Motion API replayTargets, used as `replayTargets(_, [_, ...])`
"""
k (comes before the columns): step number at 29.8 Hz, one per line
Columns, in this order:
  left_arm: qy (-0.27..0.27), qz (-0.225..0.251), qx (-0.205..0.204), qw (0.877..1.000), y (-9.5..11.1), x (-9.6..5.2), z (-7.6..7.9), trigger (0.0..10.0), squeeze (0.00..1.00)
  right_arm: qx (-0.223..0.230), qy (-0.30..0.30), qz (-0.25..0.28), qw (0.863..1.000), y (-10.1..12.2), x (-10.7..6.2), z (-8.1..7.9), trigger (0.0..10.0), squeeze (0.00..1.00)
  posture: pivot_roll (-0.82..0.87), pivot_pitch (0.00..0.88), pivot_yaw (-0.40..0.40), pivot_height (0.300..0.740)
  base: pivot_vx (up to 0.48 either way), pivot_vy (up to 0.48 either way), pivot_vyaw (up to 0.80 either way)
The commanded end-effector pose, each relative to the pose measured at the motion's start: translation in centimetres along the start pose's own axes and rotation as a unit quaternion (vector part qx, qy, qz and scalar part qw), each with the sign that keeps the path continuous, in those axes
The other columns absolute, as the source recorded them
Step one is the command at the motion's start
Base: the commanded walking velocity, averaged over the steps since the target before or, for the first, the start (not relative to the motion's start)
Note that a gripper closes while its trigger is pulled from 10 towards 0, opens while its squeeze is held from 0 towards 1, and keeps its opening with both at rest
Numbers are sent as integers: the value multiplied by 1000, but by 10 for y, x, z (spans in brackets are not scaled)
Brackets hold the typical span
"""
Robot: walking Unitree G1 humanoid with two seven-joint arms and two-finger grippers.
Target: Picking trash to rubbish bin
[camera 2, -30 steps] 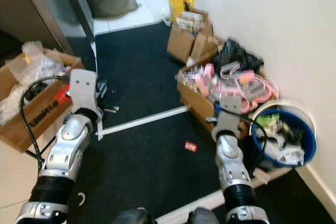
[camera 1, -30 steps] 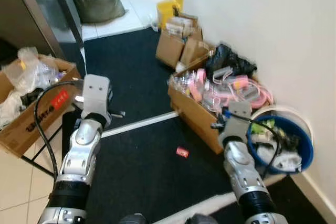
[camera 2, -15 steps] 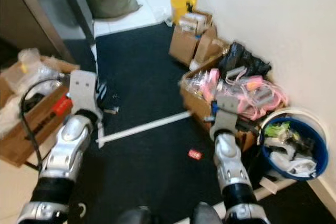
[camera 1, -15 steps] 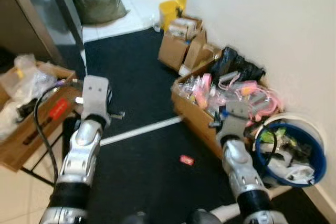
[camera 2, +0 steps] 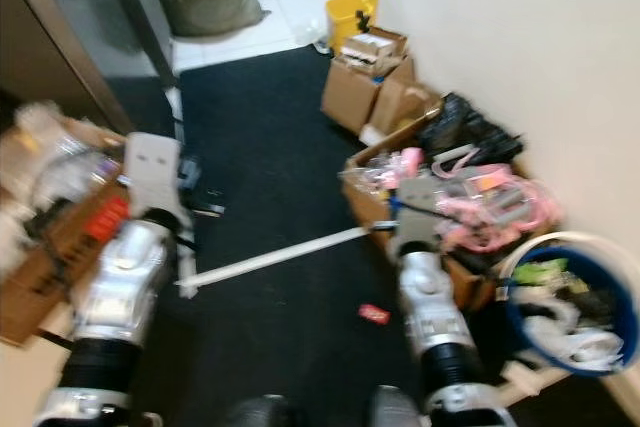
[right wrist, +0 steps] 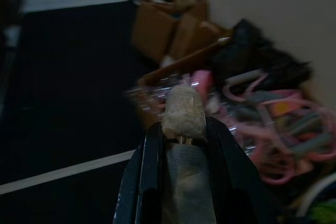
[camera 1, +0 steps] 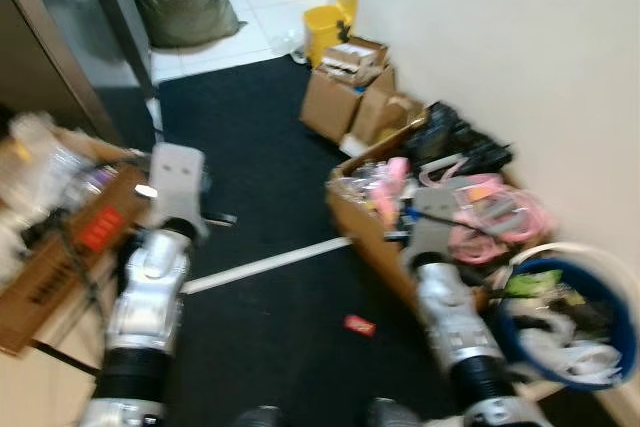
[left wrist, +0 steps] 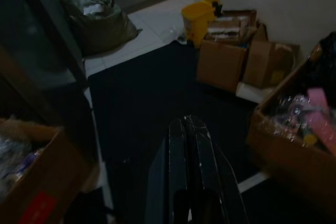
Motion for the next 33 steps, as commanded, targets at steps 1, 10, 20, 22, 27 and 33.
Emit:
replayTargets(1, [7,-9,5,1000,-5,-2,-6,10000,0,-3,8,-4,1000,-2,0,-6,10000,0,54,58,35,740,304,0,0])
replayTargets(10, [6,-8,6,1000,-5,-3,-6,10000,0,-8,19,-3,1000,-1,1,-10,10000,0,56,57,30,740,304,0,58])
replayTargets(20, [6,-10,11,1000,-5,-5,-7,10000,0,-3,12,4,1000,2,3,-10,10000,0,61,61,28,740,300,0,711])
replayTargets(22, [7,-10,13,1000,-5,-4,-7,10000,0,-4,13,4,1000,2,3,-11,10000,0,64,62,28,740,287,0,638])
replayTargets(27, [7,-9,14,1000,-5,-4,-8,10000,0,-4,15,4,1000,2,3,-12,10000,0,65,58,29,740,283,0,629])
replayTargets(33, [8,-9,13,1000,-4,-4,-8,10000,0,-5,15,5,1000,1,4,-12,10000,0,65,57,30,740,282,0,581])
Point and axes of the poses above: a point about 5 cm out from each wrist's last joint towards the gripper, its own x axis pointing out of the wrist towards the gripper, its own y axis along the axis of the wrist's last joint, z = x × y, the point moved 1 cm from there along x, pointing out of the wrist towards the gripper, and after that the axes turned 11 degrees about x, right-handed, at the moved point
